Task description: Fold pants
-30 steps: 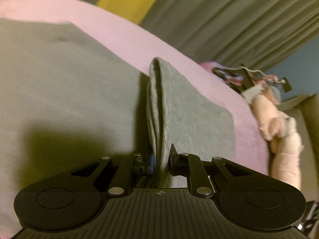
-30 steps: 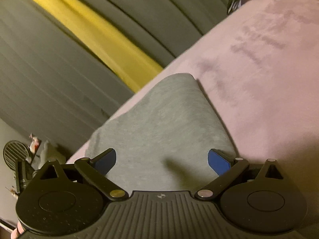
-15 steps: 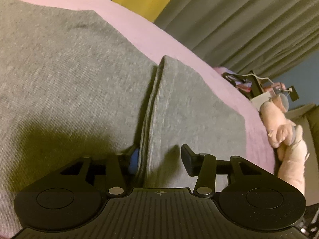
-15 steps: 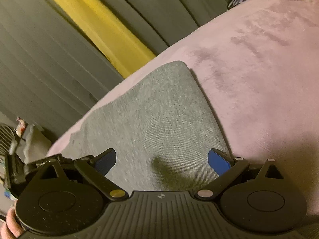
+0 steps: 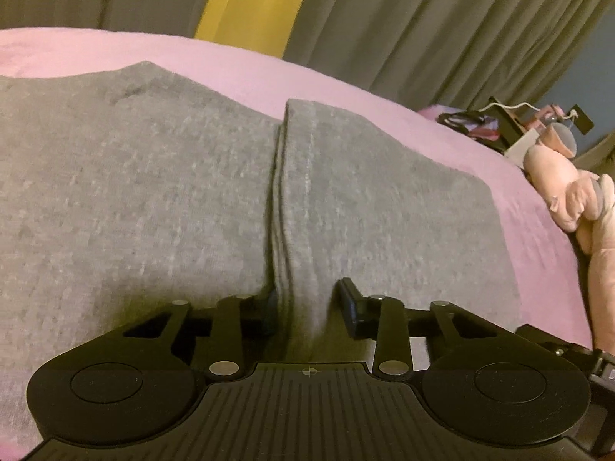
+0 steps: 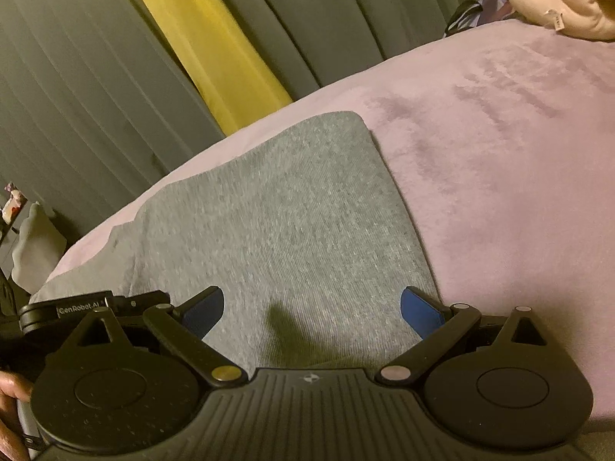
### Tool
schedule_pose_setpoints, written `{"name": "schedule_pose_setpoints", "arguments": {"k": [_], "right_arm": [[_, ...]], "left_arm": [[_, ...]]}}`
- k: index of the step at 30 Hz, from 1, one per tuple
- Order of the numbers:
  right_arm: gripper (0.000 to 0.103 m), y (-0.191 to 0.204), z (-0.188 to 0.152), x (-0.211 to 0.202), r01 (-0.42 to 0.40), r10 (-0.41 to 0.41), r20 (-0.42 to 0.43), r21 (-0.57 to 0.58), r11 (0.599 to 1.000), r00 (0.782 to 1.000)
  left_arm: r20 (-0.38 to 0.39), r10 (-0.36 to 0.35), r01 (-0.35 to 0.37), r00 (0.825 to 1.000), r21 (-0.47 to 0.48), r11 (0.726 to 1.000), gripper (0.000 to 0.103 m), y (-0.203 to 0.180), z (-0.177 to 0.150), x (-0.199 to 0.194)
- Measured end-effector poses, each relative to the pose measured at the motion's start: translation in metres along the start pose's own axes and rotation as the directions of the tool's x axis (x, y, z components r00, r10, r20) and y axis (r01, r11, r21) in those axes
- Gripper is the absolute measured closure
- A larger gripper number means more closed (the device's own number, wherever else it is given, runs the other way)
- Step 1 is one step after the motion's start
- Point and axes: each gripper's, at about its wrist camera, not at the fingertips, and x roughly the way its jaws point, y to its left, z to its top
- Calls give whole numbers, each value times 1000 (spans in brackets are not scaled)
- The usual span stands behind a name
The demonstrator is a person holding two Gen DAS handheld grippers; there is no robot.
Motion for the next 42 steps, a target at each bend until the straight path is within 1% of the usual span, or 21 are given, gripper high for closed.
{"name": "schedule_pose_setpoints", "arguments": {"k": [3,6,9,11,15,17,21,23,24,25,26,28,30,32,33,34,36,37,38,40,42], "right_arm": [[4,4,-2,-8,19,-18,41,-26,999,999],[5,17,-6,-19,38,-26,114,-103,994,993],[20,35,-13,-28,51,-14,173,-213,976,985],[31,43,-17,-22,46,-9,139,-265,963,990],[35,45,-18,0,102,-95,38,-280,955,995],[37,42,-17,3,118,-114,30,-261,958,993],[35,40,-21,-10,42,-25,71,-261,964,997],[22,41,-22,-6,64,-51,54,-274,960,997],[19,41,-21,0,78,-74,24,-278,958,997],[18,40,-20,9,89,-97,-12,-278,956,995],[17,39,-21,16,103,-118,-36,-279,955,992],[11,41,-21,19,98,-115,-40,-293,951,993],[9,42,-22,20,95,-114,-45,-308,947,992],[5,42,-23,21,92,-112,-47,-314,945,993],[4,44,-23,21,88,-108,-47,-313,946,993],[4,43,-23,22,91,-111,-45,-313,945,993],[4,44,-23,24,97,-115,-40,-312,945,993],[4,44,-22,23,98,-116,-39,-312,945,993],[4,44,-22,23,99,-117,-38,-309,946,992],[4,43,-21,21,106,-121,-31,-298,949,992],[4,42,-20,19,122,-133,-18,-285,951,991]], "left_arm": [[8,-6,6,1000,-11,1000,80,6,-1,-2],[17,-14,14,1000,-15,1000,84,18,-4,-10],[35,-27,28,999,-27,999,85,21,-4,-17],[42,-37,38,998,-35,999,85,23,-3,-20],[52,-44,47,998,-65,997,86,27,-1,-23],[55,-55,60,997,-81,995,86,29,0,-26],[78,-38,43,996,-69,997,86,27,0,-35],[75,-17,22,997,-57,998,86,24,-1,-35],[75,17,-14,997,-43,999,85,22,0,-34],[82,80,-78,993,-28,997,86,20,-1,-34],[104,142,-142,984,-12,990,85,19,-2,-36],[150,168,-169,974,-9,986,76,19,-4,-44],[215,131,-135,968,5,991,70,16,-7,-57],[262,48,-60,964,38,997,52,6,-13,-68],[268,-7,-8,963,53,999,36,1,-18,-71],[259,-55,41,964,62,997,25,-4,-23,-72],[198,-98,85,975,74,994,21,-13,-37,-65],[163,-75,62,984,85,994,21,-17,-42,-59],[126,-21,7,992,105,994,21,-20,-46,-50],[84,60,-72,995,152,986,25,-24,-51,-38],[90,84,-100,992,189,977,25,-28,-53,-38]]}}
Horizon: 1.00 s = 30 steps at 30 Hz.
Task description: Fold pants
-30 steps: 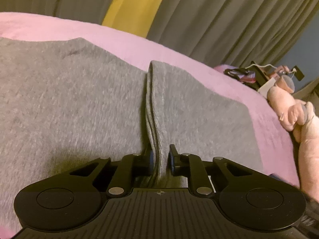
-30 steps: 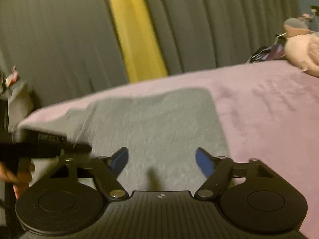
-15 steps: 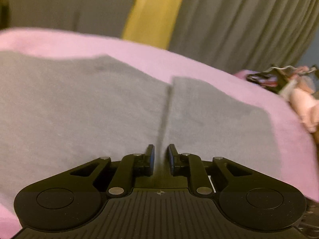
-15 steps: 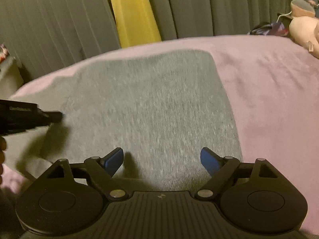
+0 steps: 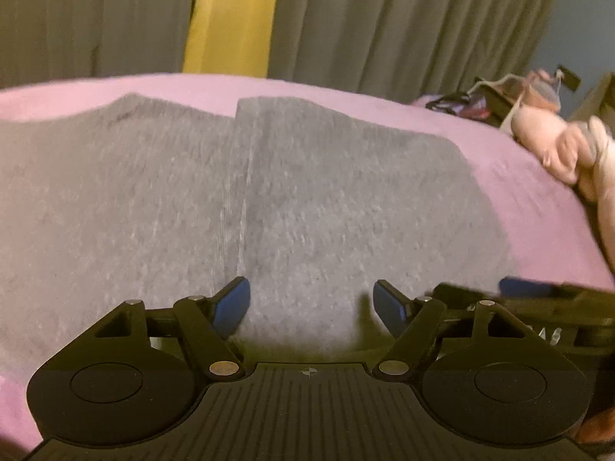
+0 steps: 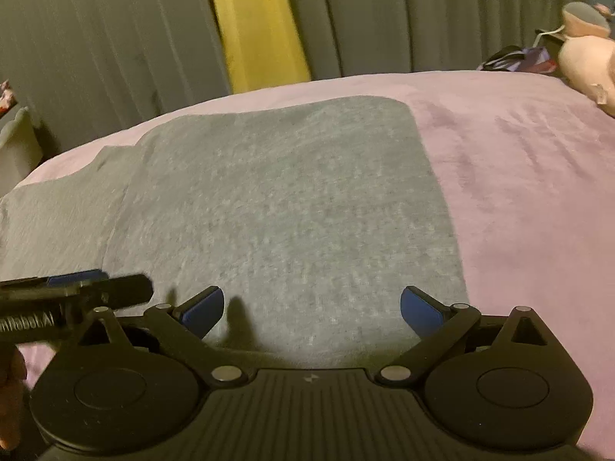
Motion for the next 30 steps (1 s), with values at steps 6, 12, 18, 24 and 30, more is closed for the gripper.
{"name": "schedule_pose_setpoints", "arguments": {"k": [6,12,18,24,30], "right_arm": [[4,-10,4,-3,61,-63,28,61,996,998],[4,-6,2,-18,34,-38,118,35,999,992],[4,-1,1,-10,76,-77,98,6,997,992],[33,17,5,-8,75,-55,160,-122,990,986],[49,21,21,25,84,-66,94,-198,977,993]], "left_arm": [[-39,298,-299,954,-14,954,15,12,-9,3],[46,239,-223,970,-217,950,18,36,-2,-20],[16,270,-267,963,-124,956,17,22,0,-9],[-1,307,-304,952,-147,941,10,24,5,9],[50,298,-278,953,-242,930,10,39,13,11]]}}
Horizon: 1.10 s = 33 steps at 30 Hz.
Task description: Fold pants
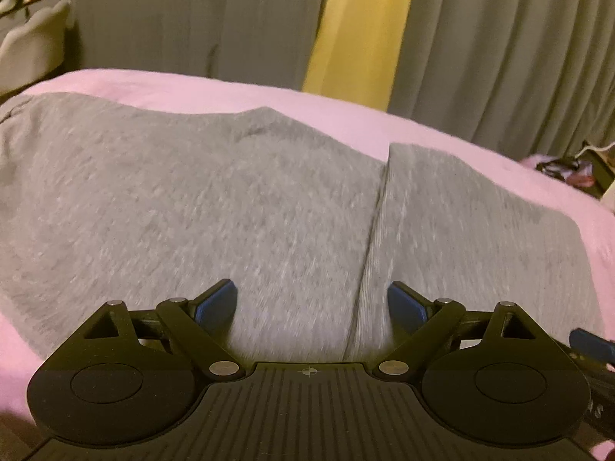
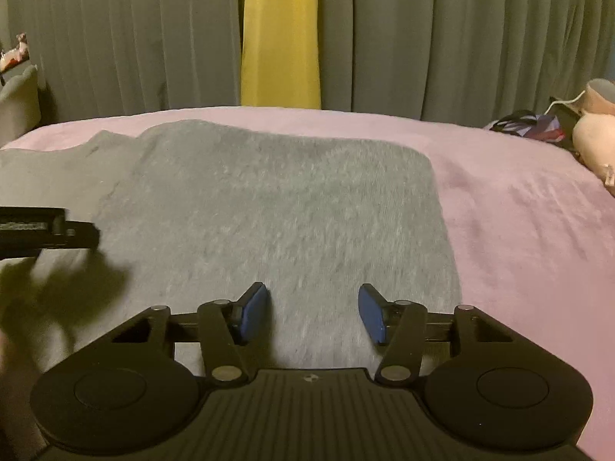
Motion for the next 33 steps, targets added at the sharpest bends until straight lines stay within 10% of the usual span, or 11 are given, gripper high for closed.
{"name": "schedule_pose_setpoints", "arguments": {"k": [15,24,33], "right_arm": [[39,39,89,77,5,-5,17,-11,1000,1000],[17,47,69,49,-126,128,38,-49,991,991],[4,38,-14,0,-50,44,-48,-140,989,998]], "left_arm": [[11,-21,21,1000,-32,999,5,6,6,15],[60,-60,74,996,-262,962,6,43,18,12],[42,-154,159,987,-316,935,6,49,18,6]]}}
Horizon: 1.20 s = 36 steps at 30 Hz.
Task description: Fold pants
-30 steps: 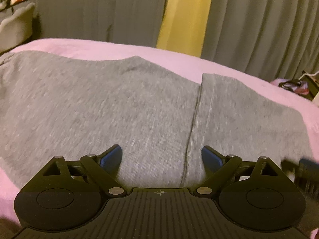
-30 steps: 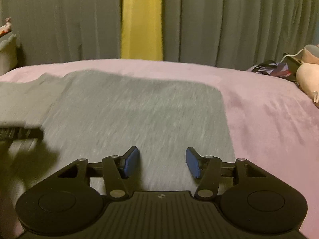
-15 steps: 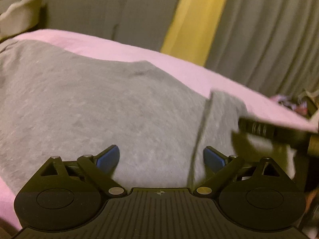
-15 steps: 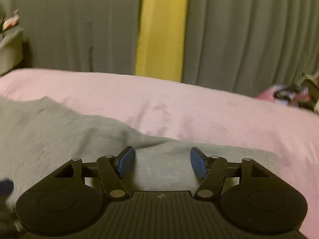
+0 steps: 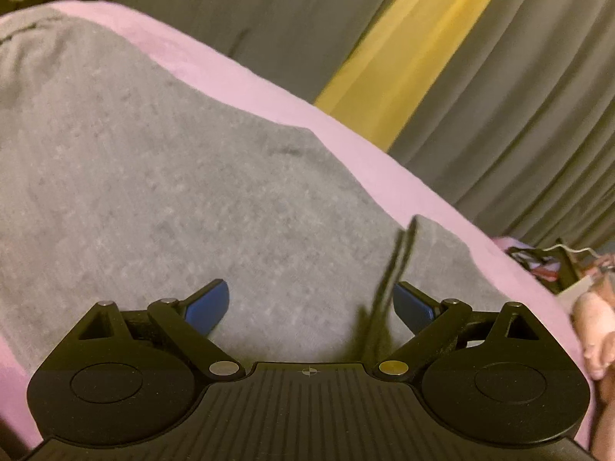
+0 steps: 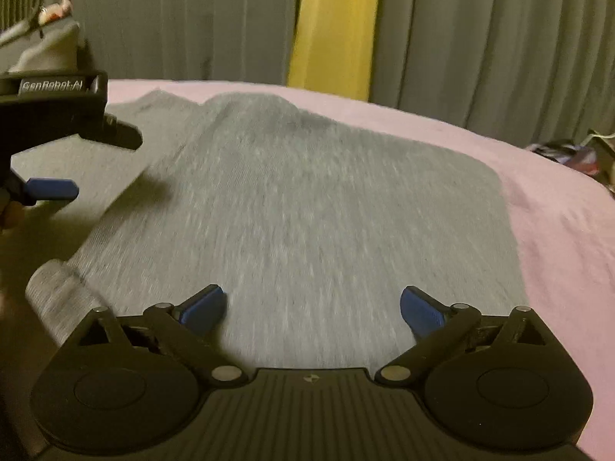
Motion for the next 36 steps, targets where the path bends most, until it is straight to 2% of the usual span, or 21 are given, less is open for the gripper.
{"name": "schedule_pose_setpoints", "arguments": {"k": [3,6,8,13,17,19,21,24,27,29,31,36], "right_arm": [[4,-5,-1,-16,32,-31,-7,67,997,999],[4,-10,-8,-15,25,-22,-33,116,993,999],[4,-9,-11,-6,38,-34,-45,98,994,998],[4,10,-16,-7,40,-41,13,65,997,999],[4,28,-19,-11,-8,8,68,8,1000,998],[4,36,-17,-16,-92,94,84,-22,995,992],[4,40,-15,-18,-139,142,108,-36,990,984],[4,31,-10,-19,-128,128,153,-12,992,980],[4,14,-6,-16,-70,55,163,90,993,985],[4,1,-4,-8,-26,6,124,164,986,992],[4,-8,-3,3,3,-20,77,221,975,997],[4,-7,0,10,14,-37,88,246,969,995]], "left_arm": [[-8,11,-11,1000,21,1000,6,-4,-2,-3],[-10,30,-29,1000,40,999,6,-5,-3,-5],[-13,42,-42,999,46,998,6,-6,-4,-7],[-22,58,-57,998,41,998,6,-4,-3,-12],[-56,22,-24,998,-40,999,6,6,9,-21],[-48,-24,17,999,-125,992,6,17,23,-32],[-10,-61,58,998,-192,980,6,33,40,-48],[72,-47,64,996,-251,966,4,71,67,-75],[126,36,6,991,-320,947,4,126,90,-98],[158,112,-50,981,-349,936,5,163,98,-109],[149,159,-96,976,-363,927,5,197,100,-112],[51,94,-66,994,-398,915,5,256,88,-95]]}}
